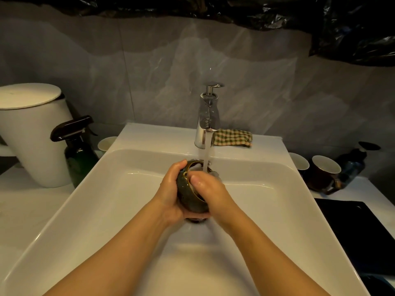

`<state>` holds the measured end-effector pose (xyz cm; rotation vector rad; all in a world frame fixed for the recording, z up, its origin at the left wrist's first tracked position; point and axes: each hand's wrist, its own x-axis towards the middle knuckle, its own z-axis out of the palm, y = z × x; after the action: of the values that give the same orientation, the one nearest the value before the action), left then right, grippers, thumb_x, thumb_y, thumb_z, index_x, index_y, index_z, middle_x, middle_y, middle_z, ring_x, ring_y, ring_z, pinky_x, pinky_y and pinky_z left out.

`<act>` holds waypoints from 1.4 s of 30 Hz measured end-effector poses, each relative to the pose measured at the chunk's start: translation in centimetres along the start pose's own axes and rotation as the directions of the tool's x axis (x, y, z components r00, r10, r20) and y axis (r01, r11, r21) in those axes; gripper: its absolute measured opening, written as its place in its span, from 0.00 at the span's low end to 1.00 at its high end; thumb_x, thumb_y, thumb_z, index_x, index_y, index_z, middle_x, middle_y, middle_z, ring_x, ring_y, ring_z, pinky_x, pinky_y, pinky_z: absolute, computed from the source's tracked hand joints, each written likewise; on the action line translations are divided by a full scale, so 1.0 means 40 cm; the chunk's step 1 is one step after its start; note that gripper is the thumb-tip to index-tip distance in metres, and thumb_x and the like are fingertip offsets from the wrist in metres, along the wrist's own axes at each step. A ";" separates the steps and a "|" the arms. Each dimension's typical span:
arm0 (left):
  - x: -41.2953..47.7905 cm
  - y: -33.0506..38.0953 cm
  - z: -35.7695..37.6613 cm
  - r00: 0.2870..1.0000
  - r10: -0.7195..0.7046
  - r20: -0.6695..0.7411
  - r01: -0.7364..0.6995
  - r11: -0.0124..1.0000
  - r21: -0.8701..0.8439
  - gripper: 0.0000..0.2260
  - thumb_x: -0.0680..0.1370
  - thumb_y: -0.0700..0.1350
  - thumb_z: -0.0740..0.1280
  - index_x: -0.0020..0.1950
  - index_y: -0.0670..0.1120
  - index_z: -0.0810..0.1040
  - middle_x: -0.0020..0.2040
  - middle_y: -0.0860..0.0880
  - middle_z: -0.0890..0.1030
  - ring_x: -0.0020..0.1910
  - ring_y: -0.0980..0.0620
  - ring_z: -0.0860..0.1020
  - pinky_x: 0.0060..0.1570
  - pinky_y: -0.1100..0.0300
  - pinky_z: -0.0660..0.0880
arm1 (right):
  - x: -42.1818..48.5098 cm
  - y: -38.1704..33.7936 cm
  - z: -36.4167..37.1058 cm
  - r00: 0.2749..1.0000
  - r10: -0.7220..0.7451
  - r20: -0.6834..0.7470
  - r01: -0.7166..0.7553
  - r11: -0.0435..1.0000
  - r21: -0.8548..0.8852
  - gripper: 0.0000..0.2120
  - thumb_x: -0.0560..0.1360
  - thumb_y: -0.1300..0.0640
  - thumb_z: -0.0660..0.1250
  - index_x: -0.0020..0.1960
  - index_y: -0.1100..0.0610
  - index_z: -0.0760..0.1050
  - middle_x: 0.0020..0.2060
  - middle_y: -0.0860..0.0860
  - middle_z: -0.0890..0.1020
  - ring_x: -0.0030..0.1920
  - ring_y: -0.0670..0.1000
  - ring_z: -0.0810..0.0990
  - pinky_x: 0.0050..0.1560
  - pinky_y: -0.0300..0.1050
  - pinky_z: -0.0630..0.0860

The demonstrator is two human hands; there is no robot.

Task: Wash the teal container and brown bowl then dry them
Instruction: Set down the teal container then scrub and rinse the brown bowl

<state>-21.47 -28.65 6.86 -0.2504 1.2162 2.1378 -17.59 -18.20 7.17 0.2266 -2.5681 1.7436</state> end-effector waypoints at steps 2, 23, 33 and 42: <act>-0.002 0.005 -0.003 1.000 0.012 -0.016 -0.012 1.000 -0.008 0.21 0.73 0.60 0.61 0.47 0.44 0.81 0.39 0.41 0.84 0.45 0.41 0.79 0.43 0.43 0.76 | -0.008 -0.003 -0.016 0.994 0.090 0.068 -0.100 0.982 0.163 0.21 0.70 0.41 0.57 0.45 0.56 0.80 0.49 0.54 0.81 0.52 0.49 0.78 0.52 0.38 0.76; -0.004 -0.018 0.020 0.996 -0.082 0.019 0.083 0.994 -0.076 0.21 0.74 0.60 0.60 0.52 0.44 0.82 0.43 0.42 0.84 0.45 0.43 0.80 0.40 0.48 0.77 | -0.002 -0.005 -0.005 0.979 -0.115 -0.169 -0.009 0.800 -0.600 0.32 0.71 0.33 0.39 0.36 0.51 0.76 0.35 0.46 0.76 0.44 0.49 0.73 0.51 0.47 0.62; 0.004 -0.032 0.022 0.979 -0.167 0.116 0.178 0.980 -0.092 0.21 0.68 0.53 0.66 0.56 0.43 0.79 0.53 0.37 0.81 0.53 0.36 0.78 0.55 0.38 0.72 | 0.007 -0.016 -0.052 0.750 0.238 -0.617 -0.077 0.958 0.276 0.23 0.76 0.42 0.60 0.29 0.57 0.66 0.27 0.54 0.71 0.32 0.50 0.71 0.35 0.43 0.70; 0.010 -0.037 0.025 0.998 -0.051 -0.044 0.052 0.998 0.032 0.17 0.72 0.36 0.58 0.60 0.45 0.72 0.53 0.38 0.77 0.49 0.37 0.77 0.40 0.38 0.79 | 0.012 0.073 -0.107 0.603 0.707 -0.370 -0.259 0.612 0.747 0.26 0.70 0.35 0.61 0.48 0.59 0.74 0.40 0.56 0.79 0.39 0.55 0.79 0.49 0.51 0.77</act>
<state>-20.71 -27.12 6.19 -0.3116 1.2555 2.0759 -18.70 -13.23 6.11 -1.0722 -1.5243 2.2649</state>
